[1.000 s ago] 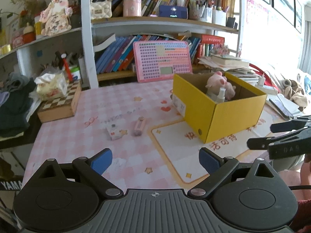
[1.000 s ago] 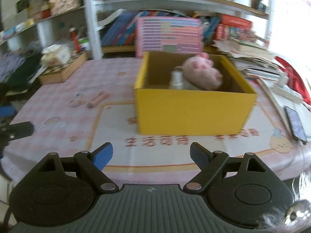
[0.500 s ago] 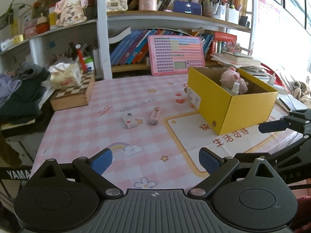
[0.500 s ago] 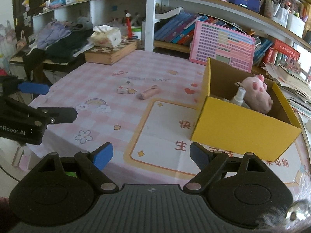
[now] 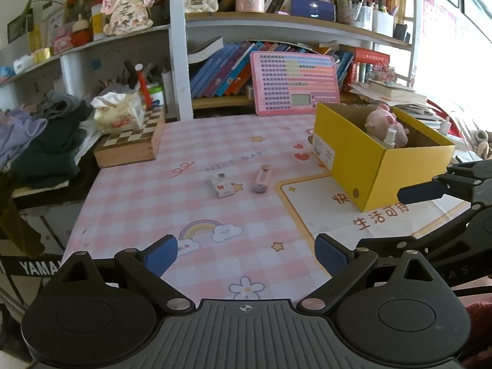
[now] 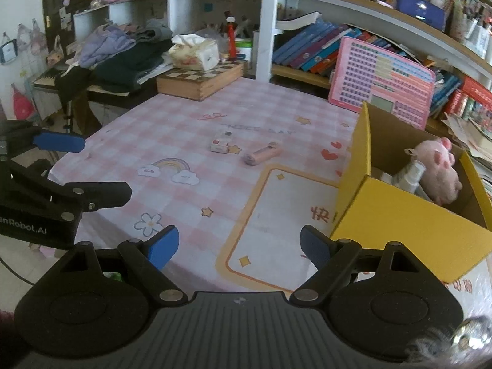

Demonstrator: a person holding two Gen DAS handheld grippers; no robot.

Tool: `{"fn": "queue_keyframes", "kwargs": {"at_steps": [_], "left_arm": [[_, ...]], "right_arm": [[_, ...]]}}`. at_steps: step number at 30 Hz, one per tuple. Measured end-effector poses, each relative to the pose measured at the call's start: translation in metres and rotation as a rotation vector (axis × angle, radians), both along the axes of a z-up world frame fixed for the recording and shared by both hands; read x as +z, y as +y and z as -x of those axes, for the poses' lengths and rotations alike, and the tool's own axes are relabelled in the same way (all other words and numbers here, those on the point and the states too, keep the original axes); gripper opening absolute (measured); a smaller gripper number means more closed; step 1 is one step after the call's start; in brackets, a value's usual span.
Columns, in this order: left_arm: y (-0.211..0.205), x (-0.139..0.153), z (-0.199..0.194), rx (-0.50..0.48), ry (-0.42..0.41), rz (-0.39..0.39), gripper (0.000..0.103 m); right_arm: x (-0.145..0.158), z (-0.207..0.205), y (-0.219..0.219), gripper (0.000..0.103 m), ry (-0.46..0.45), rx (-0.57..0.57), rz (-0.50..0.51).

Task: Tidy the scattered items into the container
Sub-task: 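Move both open tools toward the small white box and pink stick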

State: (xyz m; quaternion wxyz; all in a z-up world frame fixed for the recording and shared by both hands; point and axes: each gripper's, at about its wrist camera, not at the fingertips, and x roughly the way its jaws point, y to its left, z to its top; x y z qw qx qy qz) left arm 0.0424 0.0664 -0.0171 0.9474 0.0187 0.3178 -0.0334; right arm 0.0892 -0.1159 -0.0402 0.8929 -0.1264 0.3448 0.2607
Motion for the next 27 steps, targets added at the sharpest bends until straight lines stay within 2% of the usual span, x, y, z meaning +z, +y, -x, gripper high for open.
{"fn": "queue_keyframes", "kwargs": {"at_steps": [4, 8, 10, 18, 20, 27], "left_arm": [[0.005, -0.003, -0.009, 0.025, 0.003, -0.002, 0.098], [0.01, -0.005, -0.025, 0.046, -0.002, -0.011, 0.098], [0.011, -0.006, -0.036, 0.055, 0.001, -0.027, 0.098], [0.02, -0.016, -0.08, 0.077, 0.014, -0.05, 0.097], [0.019, -0.019, -0.09, 0.074, 0.019, -0.073, 0.097], [0.011, -0.029, -0.125, 0.042, 0.014, -0.128, 0.097]], "right_arm": [[-0.003, -0.012, 0.009, 0.082, -0.004, 0.03, 0.022], [-0.007, -0.031, 0.015, 0.072, -0.002, 0.04, 0.029], [-0.008, -0.045, 0.016, 0.071, 0.007, 0.034, 0.027], [-0.01, -0.103, 0.025, 0.064, 0.057, -0.046, -0.015], [-0.011, -0.116, 0.029, 0.057, 0.073, -0.065, -0.024], [-0.011, -0.157, 0.046, 0.055, 0.14, -0.103, -0.092]]}}
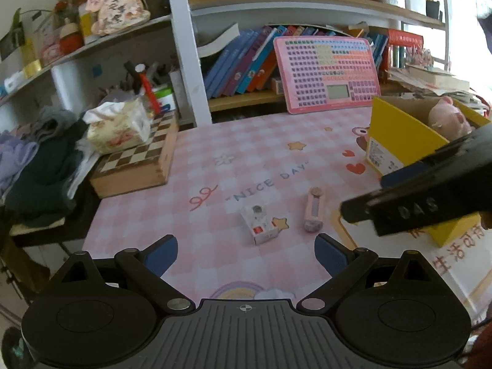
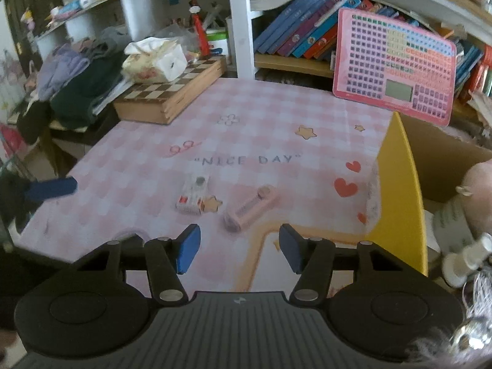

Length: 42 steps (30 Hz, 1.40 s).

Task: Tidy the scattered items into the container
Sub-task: 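Move both open tools toward the small white box and pink stick, then grasp the pink stick with the right tool while the left grasps the small white box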

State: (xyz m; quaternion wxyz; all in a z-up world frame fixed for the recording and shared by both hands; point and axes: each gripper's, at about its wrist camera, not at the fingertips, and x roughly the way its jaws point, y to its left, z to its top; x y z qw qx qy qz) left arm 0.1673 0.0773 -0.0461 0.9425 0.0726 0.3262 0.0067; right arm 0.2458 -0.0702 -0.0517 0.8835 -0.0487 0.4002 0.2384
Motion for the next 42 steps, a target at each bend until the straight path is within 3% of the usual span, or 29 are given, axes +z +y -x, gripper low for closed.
{"fn": "queue_keyframes", "kwargs": {"at_steps": [4, 7, 17, 22, 27, 31, 35, 42], "left_arm": [[0.0, -0.009, -0.022, -0.008, 0.007, -0.018, 0.096], [0.0, -0.018, -0.037, -0.019, 0.018, -0.034, 0.096], [-0.004, -0.045, -0.074, -0.047, 0.071, -0.031, 0.09], [-0.004, -0.054, -0.09, -0.043, 0.096, -0.008, 0.076], [-0.003, -0.064, -0.102, -0.04, 0.124, 0.015, 0.056], [-0.002, -0.066, -0.106, -0.035, 0.108, 0.026, 0.055], [-0.004, -0.066, -0.107, -0.06, 0.109, 0.059, 0.032], [0.0, -0.052, -0.097, -0.044, 0.091, 0.111, 0.03]], "right_arm": [[-0.01, -0.031, 0.007, 0.053, 0.115, -0.068, -0.059], [-0.023, -0.051, 0.014, 0.048, 0.172, -0.116, -0.048], [-0.055, -0.099, 0.028, 0.042, 0.222, -0.109, 0.008], [-0.06, -0.104, 0.023, 0.023, 0.19, -0.057, 0.084], [-0.06, -0.105, 0.01, 0.023, 0.18, -0.05, 0.099], [-0.061, -0.106, 0.015, 0.025, 0.16, -0.023, 0.11], [-0.061, -0.107, 0.018, 0.023, 0.145, 0.003, 0.112], [-0.049, -0.102, 0.016, 0.023, 0.132, 0.026, 0.06]]}}
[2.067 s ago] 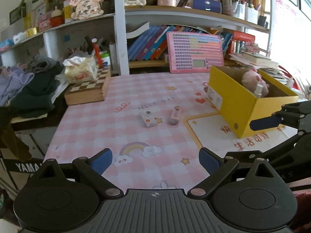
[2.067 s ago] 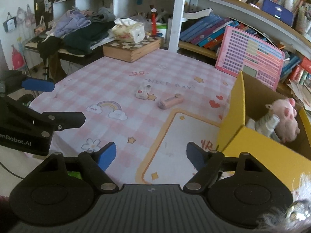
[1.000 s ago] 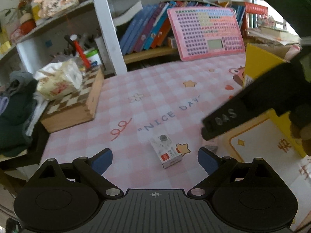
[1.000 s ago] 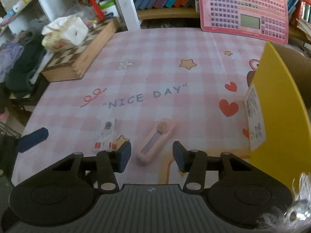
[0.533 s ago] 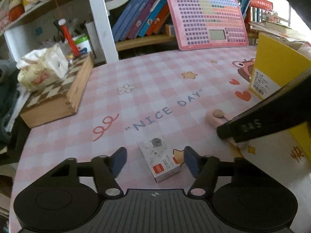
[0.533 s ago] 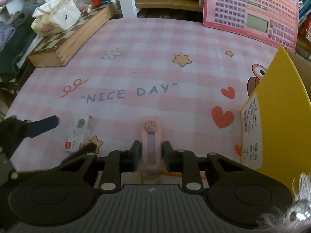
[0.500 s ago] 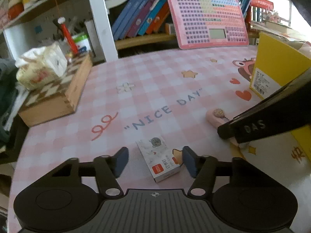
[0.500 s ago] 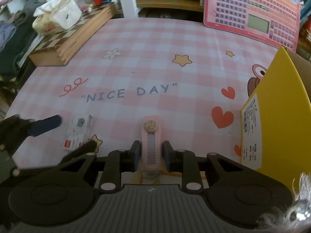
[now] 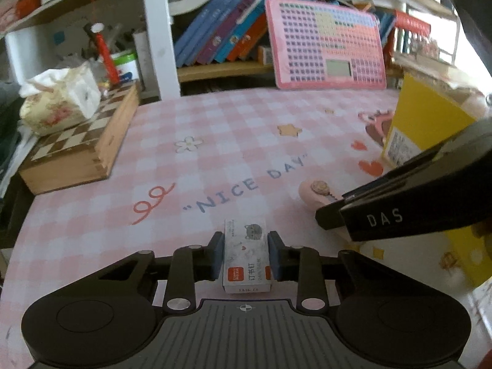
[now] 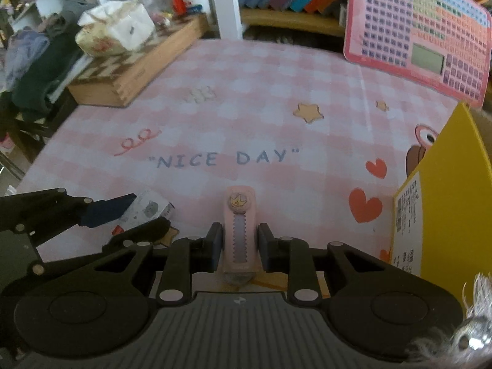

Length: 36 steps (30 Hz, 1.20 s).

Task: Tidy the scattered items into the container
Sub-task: 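Grasp the pink stick with the right tool while the left grasps the small white box, then lift and carry the pink stick and white box over the yellow box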

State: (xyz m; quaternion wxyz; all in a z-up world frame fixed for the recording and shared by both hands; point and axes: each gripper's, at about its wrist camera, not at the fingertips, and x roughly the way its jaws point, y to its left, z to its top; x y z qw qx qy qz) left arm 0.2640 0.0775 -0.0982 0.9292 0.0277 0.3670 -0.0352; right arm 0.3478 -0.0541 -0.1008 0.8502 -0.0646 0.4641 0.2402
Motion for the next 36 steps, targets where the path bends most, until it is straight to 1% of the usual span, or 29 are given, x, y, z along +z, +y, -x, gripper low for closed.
{"fn": "queue_keyframes", "kwargs": {"at_steps": [8, 15, 27, 36], "left_arm": [[0.005, 0.024, 0.02, 0.011, -0.047, -0.003, 0.03], [0.007, 0.044, 0.049, 0.013, -0.088, 0.014, 0.03], [-0.003, 0.082, 0.107, -0.018, -0.164, 0.034, 0.03], [-0.014, 0.102, 0.157, -0.054, -0.197, 0.059, 0.03]], "right_arm": [[0.016, 0.018, -0.002, 0.023, -0.007, 0.015, -0.04], [0.033, 0.043, -0.009, 0.023, -0.033, 0.016, -0.068], [0.061, 0.105, -0.037, 0.023, -0.083, -0.001, -0.101], [0.072, 0.154, -0.062, 0.023, -0.085, -0.013, -0.122]]}}
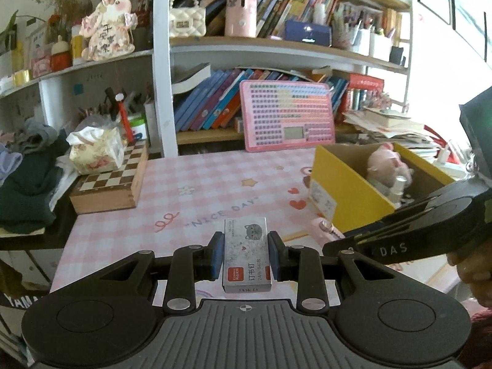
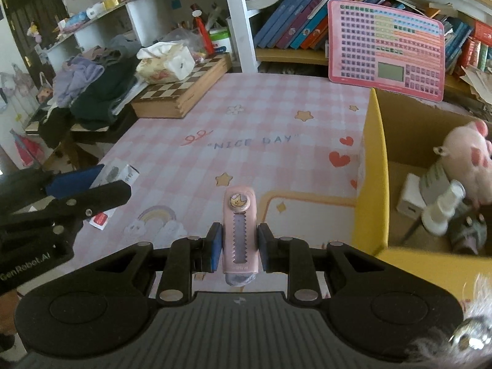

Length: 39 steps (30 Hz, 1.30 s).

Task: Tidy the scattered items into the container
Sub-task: 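Lift and carry the pink stick and white box over the yellow box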

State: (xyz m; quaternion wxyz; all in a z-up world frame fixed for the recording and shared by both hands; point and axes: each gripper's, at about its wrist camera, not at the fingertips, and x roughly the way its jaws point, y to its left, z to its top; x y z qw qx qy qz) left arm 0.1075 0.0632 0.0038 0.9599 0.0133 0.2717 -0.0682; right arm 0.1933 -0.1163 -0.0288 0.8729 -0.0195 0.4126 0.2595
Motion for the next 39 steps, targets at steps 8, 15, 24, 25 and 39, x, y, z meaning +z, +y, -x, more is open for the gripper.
{"fn": "queue_keyframes", "kwargs": {"at_steps": [8, 15, 24, 25, 39], "left_arm": [[-0.008, 0.012, 0.034, -0.023, -0.023, 0.008, 0.03], [-0.011, 0.019, 0.057, -0.039, -0.047, 0.004, 0.03], [-0.02, 0.017, 0.073, -0.079, -0.05, 0.016, 0.03], [-0.022, 0.017, 0.075, -0.085, -0.05, 0.017, 0.03], [-0.047, 0.013, 0.076, -0.2, -0.04, 0.039, 0.03]], "right_arm": [[0.008, 0.042, -0.011, 0.023, -0.026, -0.002, -0.009], [0.011, 0.067, -0.021, 0.023, -0.027, -0.03, -0.031], [0.009, 0.094, -0.029, 0.023, -0.029, -0.061, -0.025], [0.009, 0.096, -0.032, 0.023, -0.028, -0.068, -0.024], [0.006, 0.122, -0.066, 0.023, -0.012, -0.193, -0.003]]}}
